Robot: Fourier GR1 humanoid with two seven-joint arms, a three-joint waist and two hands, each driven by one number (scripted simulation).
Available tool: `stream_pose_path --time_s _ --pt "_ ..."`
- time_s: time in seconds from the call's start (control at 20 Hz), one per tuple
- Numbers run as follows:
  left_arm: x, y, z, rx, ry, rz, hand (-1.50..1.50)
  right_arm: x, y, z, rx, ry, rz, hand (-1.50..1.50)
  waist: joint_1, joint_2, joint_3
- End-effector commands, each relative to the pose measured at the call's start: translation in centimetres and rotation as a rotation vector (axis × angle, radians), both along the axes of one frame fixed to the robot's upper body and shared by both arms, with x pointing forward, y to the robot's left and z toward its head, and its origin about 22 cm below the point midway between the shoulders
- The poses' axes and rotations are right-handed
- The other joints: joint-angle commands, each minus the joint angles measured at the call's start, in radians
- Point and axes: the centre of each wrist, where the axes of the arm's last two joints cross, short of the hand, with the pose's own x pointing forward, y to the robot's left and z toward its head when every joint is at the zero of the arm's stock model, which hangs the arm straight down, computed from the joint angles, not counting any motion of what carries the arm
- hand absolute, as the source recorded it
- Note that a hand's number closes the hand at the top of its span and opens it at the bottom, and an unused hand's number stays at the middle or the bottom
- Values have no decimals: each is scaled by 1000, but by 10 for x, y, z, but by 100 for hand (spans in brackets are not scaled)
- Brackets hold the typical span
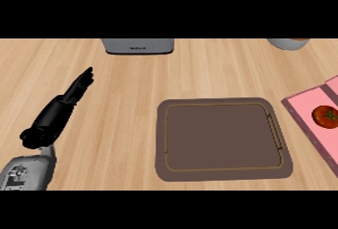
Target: Pick the tomato from the tray and place it in the cardboard box
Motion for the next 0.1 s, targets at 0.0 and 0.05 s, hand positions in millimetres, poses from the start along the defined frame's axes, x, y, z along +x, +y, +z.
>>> stream_pose_path --time_s 0.0,0.05 --pt "-1 0 5 1 -1 -3 0 -29 -30 -10 100 -105 -106 -150 13 6 1" --pt "-3 -5 0 2 -10 -18 0 -42 -37 -23 62 -92 -119 -150 14 7 1"
